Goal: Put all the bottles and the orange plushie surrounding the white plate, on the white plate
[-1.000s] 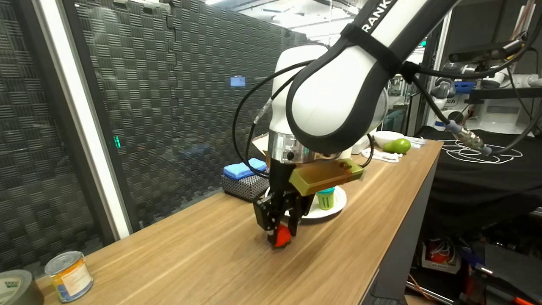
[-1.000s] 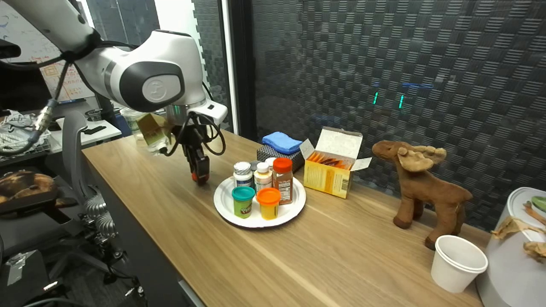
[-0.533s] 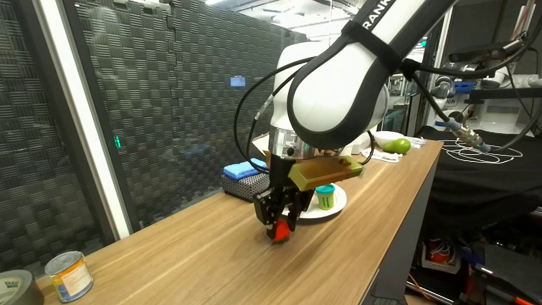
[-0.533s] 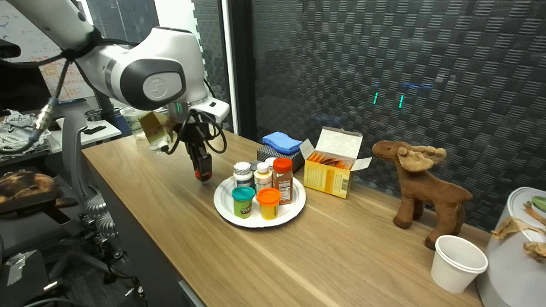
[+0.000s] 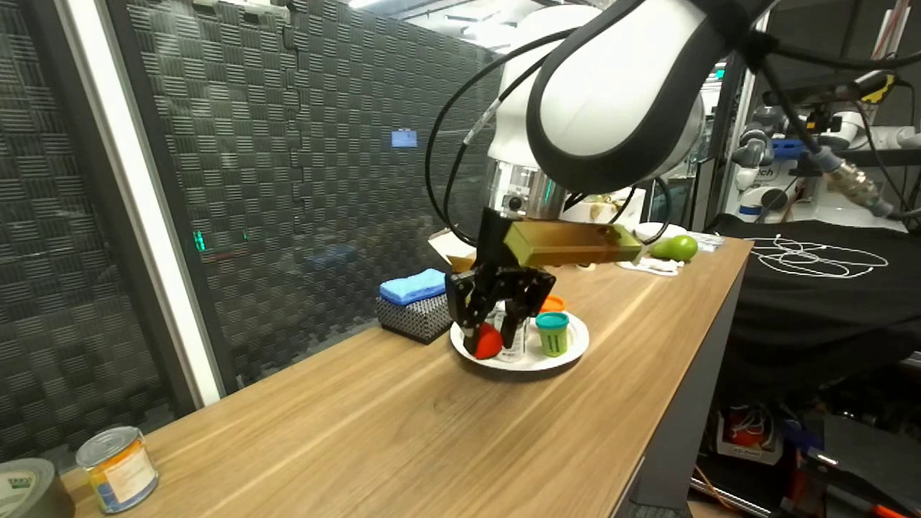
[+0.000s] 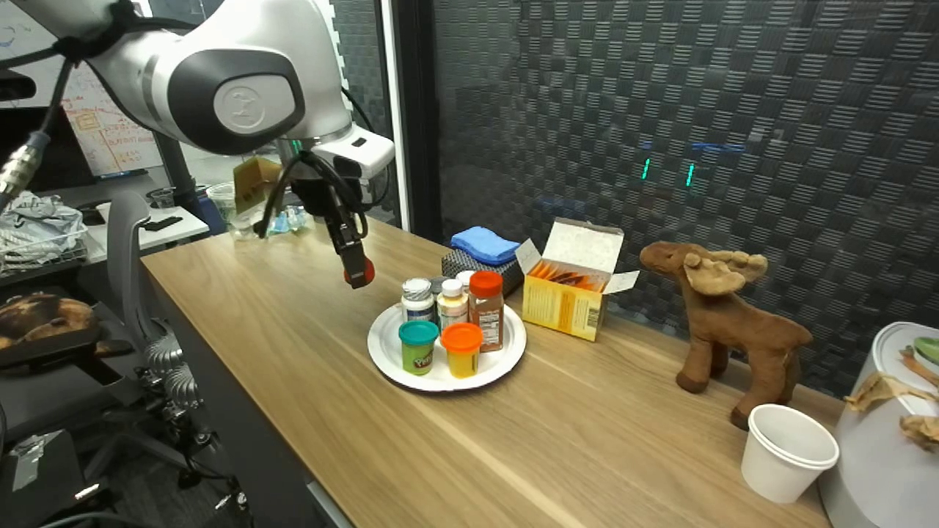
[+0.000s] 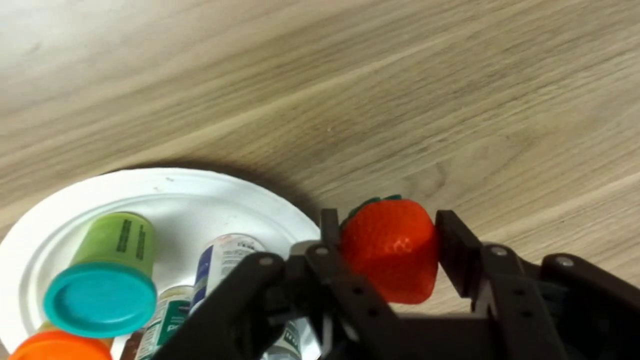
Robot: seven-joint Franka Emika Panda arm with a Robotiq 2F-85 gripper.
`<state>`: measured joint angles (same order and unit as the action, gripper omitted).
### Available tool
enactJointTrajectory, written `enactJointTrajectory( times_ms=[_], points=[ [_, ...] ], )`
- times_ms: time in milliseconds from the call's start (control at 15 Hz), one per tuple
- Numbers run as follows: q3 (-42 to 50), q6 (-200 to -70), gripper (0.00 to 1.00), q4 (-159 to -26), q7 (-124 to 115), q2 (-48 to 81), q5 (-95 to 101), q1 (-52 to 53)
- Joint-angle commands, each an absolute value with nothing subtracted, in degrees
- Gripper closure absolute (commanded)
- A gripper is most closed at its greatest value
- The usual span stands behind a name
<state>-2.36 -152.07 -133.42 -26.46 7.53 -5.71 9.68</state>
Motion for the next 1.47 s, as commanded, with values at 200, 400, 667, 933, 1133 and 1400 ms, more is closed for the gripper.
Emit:
enactJointTrajectory(
  times_ms=[200, 400, 667, 933, 1133, 1400],
  points=[
    [-0.7, -151.2, 0.74, -137.3, -32.7, 4.9, -2.7, 7.4],
    [0.0, -150.8, 0.74, -136.5, -33.9, 6.4, -2.4, 6.2],
    [1.0, -150.9, 0.74, -135.0, -35.1, 8.0, -1.8, 5.3],
    [1.9, -150.5, 0.74, -133.8, -36.3, 9.9, -0.6, 5.3],
    [3.0, -150.7, 0.74, -133.2, -37.9, 10.9, 1.4, 5.7],
    [3.8, -150.7, 0.19, -133.6, -39.7, 10.5, 3.1, 5.8]
  ],
)
